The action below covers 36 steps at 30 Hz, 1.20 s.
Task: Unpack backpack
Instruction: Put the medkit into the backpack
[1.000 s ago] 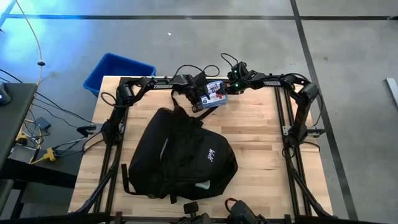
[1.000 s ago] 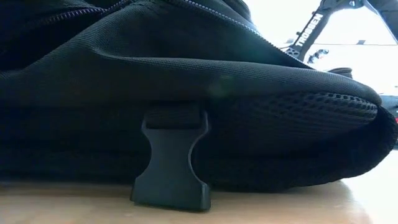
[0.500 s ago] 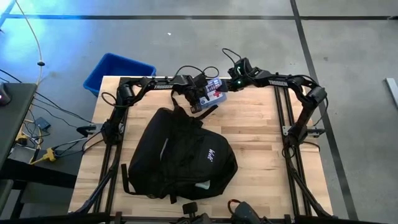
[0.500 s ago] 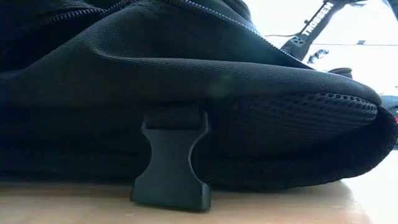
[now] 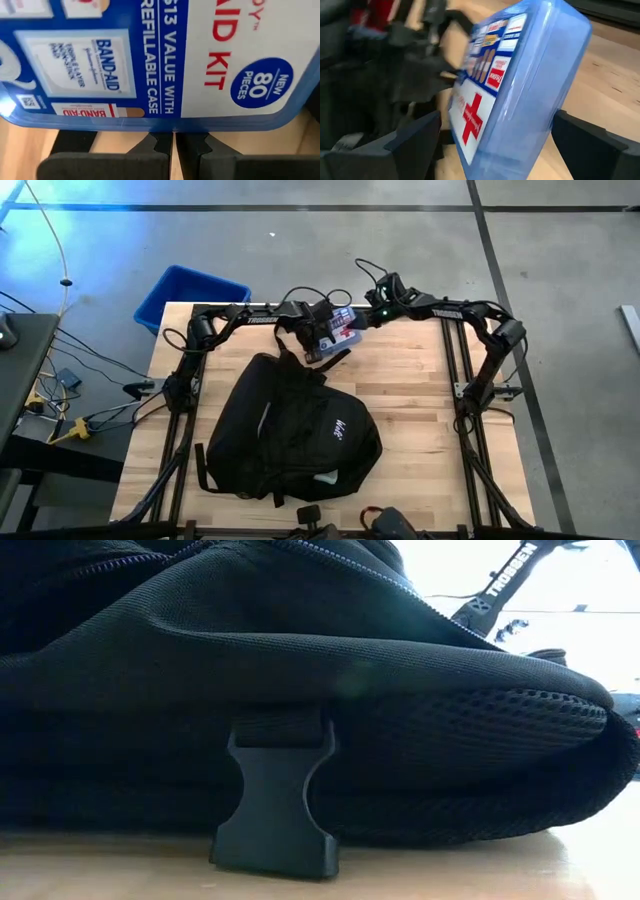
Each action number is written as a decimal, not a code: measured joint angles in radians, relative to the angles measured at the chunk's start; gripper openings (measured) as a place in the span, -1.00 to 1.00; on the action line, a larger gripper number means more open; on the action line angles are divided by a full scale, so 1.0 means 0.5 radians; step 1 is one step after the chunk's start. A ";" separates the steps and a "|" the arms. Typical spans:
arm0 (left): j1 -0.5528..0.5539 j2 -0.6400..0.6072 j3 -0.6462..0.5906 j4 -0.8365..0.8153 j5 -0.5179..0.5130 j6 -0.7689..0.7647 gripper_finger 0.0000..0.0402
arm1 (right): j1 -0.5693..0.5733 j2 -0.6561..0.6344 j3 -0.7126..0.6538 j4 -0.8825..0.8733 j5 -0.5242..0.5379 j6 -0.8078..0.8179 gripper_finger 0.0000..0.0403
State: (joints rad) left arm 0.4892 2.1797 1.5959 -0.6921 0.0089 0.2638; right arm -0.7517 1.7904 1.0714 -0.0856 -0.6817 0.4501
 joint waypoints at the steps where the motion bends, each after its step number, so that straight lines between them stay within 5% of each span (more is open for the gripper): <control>1: -0.001 0.000 0.000 -0.014 0.001 0.000 -1.00 | 0.000 -0.013 0.001 0.009 -0.053 -0.034 0.74; 3: -0.003 0.000 0.001 -0.013 0.001 0.002 -1.00 | 0.000 -0.057 0.011 -0.007 -0.043 -0.049 0.74; 8: -0.007 0.001 0.004 0.269 0.018 0.022 -1.00 | -0.022 -0.076 -0.001 -0.340 0.427 -0.058 0.74; 23: -0.194 -0.002 0.156 0.355 0.025 0.038 -1.00 | 0.032 -0.106 -0.066 -1.152 0.524 -0.465 0.74; 29: -0.296 0.000 0.165 0.333 0.024 -0.005 -1.00 | 0.102 -0.196 -0.255 -1.101 0.505 -0.492 0.74; 36: -0.365 0.044 0.165 0.374 0.029 -0.060 -1.00 | 0.109 -0.608 -0.556 -0.679 0.653 -0.392 0.74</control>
State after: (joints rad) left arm 0.3069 2.2016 1.6783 -0.5053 0.0234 0.2337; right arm -0.6974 1.4866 0.7933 -0.4250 -0.3551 0.2542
